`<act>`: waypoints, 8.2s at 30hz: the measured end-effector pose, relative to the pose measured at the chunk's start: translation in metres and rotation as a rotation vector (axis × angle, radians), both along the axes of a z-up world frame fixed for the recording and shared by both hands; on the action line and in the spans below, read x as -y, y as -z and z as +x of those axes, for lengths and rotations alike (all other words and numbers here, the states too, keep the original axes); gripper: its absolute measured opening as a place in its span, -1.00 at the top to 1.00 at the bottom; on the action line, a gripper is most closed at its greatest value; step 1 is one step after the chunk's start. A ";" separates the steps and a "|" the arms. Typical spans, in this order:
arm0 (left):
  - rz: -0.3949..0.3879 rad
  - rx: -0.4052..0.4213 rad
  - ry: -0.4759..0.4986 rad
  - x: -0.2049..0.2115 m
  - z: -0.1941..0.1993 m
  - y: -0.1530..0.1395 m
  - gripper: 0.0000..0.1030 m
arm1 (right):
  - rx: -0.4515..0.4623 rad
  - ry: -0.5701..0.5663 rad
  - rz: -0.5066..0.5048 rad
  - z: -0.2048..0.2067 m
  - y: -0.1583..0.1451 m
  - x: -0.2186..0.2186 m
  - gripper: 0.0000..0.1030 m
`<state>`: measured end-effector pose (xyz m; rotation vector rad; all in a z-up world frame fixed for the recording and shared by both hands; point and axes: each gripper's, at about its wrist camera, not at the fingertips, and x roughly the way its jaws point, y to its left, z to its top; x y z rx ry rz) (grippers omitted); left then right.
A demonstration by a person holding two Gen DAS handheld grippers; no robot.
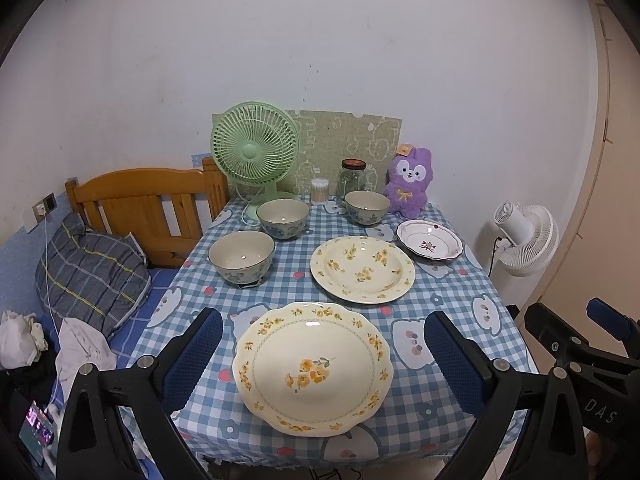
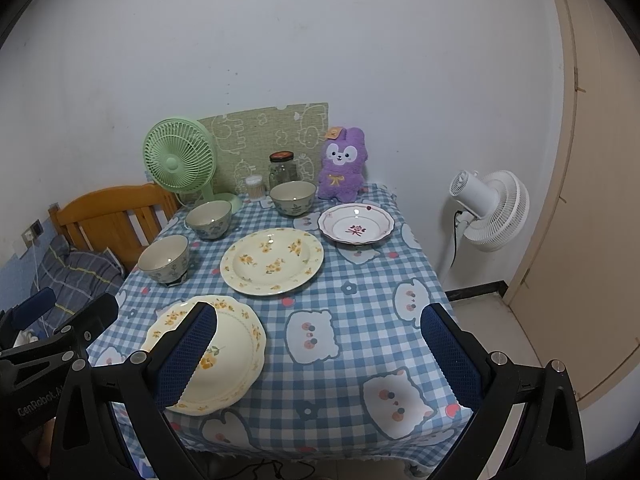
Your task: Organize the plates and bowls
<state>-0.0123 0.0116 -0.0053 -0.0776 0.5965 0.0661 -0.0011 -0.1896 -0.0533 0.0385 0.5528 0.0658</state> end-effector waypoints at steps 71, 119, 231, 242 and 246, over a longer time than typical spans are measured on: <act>-0.010 -0.217 0.006 -0.072 0.085 0.080 -0.62 | -0.177 -0.046 -0.036 0.098 0.069 -0.098 -0.69; -0.051 -0.463 0.046 -0.098 0.136 0.190 0.12 | -0.440 0.012 -0.081 0.155 0.191 -0.121 -0.03; -0.015 -0.250 0.108 0.051 0.177 0.076 -0.80 | -0.240 0.049 -0.047 0.184 0.063 0.034 -0.57; -0.018 -0.197 0.141 0.016 0.179 0.036 -0.80 | -0.191 0.107 -0.048 0.180 0.021 -0.003 -0.57; -0.026 -0.170 0.171 0.005 0.186 0.020 -0.80 | -0.172 0.136 -0.021 0.178 0.007 -0.012 -0.57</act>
